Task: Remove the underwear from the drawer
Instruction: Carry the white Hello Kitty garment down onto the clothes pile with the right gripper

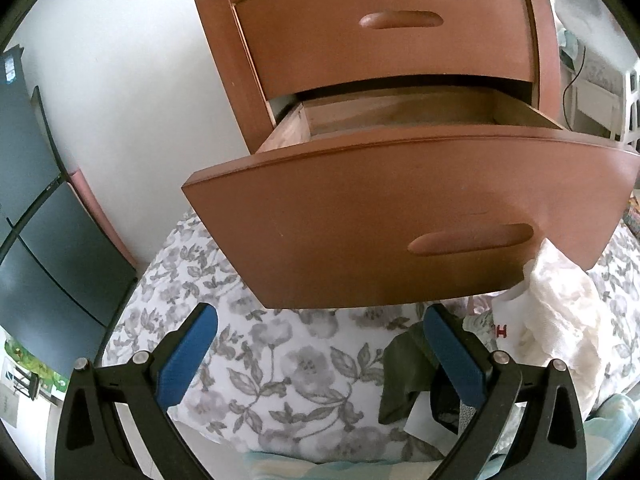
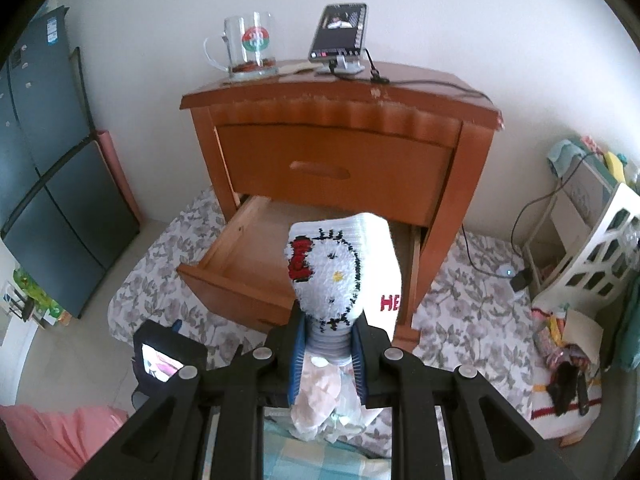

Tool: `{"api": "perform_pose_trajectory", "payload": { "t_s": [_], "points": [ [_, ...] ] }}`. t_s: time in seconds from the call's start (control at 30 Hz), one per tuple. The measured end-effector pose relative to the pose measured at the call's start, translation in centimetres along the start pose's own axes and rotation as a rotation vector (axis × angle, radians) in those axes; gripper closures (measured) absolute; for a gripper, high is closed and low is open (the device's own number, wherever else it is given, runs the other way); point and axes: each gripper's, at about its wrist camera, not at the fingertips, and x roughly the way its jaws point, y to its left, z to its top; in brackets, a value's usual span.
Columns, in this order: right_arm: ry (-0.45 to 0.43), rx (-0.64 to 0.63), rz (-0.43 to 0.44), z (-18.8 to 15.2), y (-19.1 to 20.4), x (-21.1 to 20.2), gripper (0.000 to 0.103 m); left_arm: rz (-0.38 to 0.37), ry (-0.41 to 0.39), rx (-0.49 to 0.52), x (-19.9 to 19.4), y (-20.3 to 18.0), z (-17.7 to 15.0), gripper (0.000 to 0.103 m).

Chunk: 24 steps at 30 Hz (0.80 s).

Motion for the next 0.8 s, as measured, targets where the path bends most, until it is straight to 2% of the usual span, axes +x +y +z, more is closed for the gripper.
{"api": "perform_pose_trajectory", "payload": {
  "t_s": [0.53,0.67,0.8],
  "points": [
    [0.185,0.09,0.027,-6.9,-1.2,6.6,0.081,-0.002,0.0,0.0,-0.1,-0.1,-0.1,0.001],
    [0.194,0.137,0.048,-8.3,-1.2,7.6,0.081,-0.003,-0.002,-0.007,-0.1,0.0,-0.1,0.001],
    [0.162,0.165,0.057,-8.7,-1.1,7.3,0.081,-0.004,-0.002,-0.012,-0.1,0.1,-0.2,0.001]
  ]
}}
